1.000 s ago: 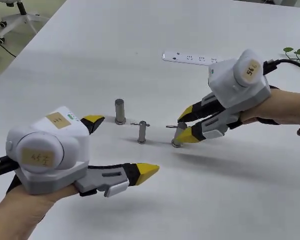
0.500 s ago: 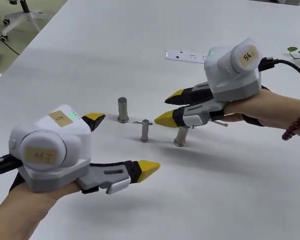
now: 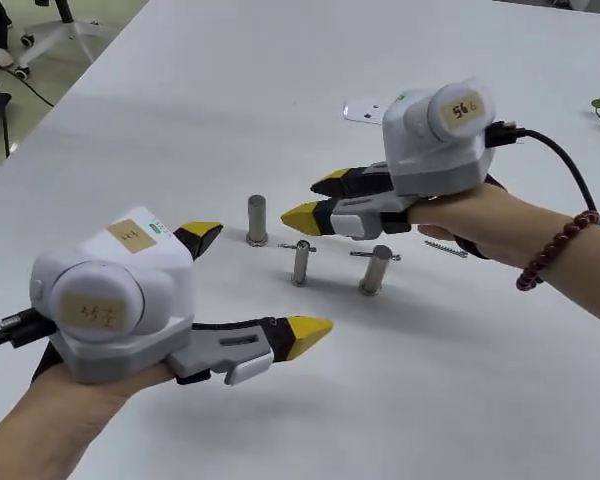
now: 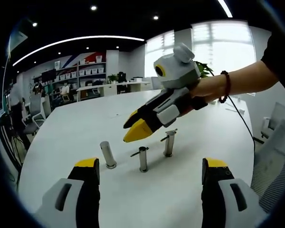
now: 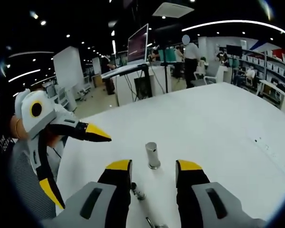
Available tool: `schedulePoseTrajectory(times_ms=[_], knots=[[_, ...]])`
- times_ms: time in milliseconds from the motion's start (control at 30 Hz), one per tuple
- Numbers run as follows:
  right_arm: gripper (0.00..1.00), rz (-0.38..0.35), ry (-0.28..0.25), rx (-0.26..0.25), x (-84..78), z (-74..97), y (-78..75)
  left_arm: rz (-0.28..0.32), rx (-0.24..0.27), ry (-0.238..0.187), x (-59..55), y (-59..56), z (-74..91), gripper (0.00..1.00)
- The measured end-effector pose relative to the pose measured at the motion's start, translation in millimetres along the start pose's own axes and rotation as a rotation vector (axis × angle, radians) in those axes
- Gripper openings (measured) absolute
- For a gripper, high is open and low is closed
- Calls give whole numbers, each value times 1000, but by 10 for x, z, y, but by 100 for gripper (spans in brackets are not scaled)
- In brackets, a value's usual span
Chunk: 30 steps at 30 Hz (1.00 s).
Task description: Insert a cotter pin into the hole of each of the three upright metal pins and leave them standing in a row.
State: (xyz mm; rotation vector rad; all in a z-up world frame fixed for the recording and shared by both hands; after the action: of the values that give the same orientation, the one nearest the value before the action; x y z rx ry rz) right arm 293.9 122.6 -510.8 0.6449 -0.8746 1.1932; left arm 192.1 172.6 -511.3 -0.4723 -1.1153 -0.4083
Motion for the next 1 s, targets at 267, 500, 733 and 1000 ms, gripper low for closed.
schedulePoseTrajectory(times_ms=[267, 500, 733, 1000], knots=[[28, 3, -2, -6, 29, -198, 2, 4, 0, -1, -5, 12, -4, 88], [26, 5, 7, -11, 27, -349, 31, 14, -9, 17, -43, 1, -9, 90], [21, 1, 22, -18, 22, -491, 58, 18, -13, 18, -44, -3, -16, 92], [16, 10, 42, -18, -8, -600, 58, 25, -20, 15, -38, -18, -16, 99]])
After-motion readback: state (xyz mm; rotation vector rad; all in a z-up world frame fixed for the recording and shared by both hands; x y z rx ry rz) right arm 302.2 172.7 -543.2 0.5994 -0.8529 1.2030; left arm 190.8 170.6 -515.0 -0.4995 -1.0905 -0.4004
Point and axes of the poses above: the centre of the closed fingertips' face, and the gripper's own axes: z roughly backward along the fingers, y roughly to its left, x roughly out of its top, the point moved 4 cm from there along z, roughly backward along the fingers, and after that the axes turned 8 degrees about z, right-handed, at the moved point
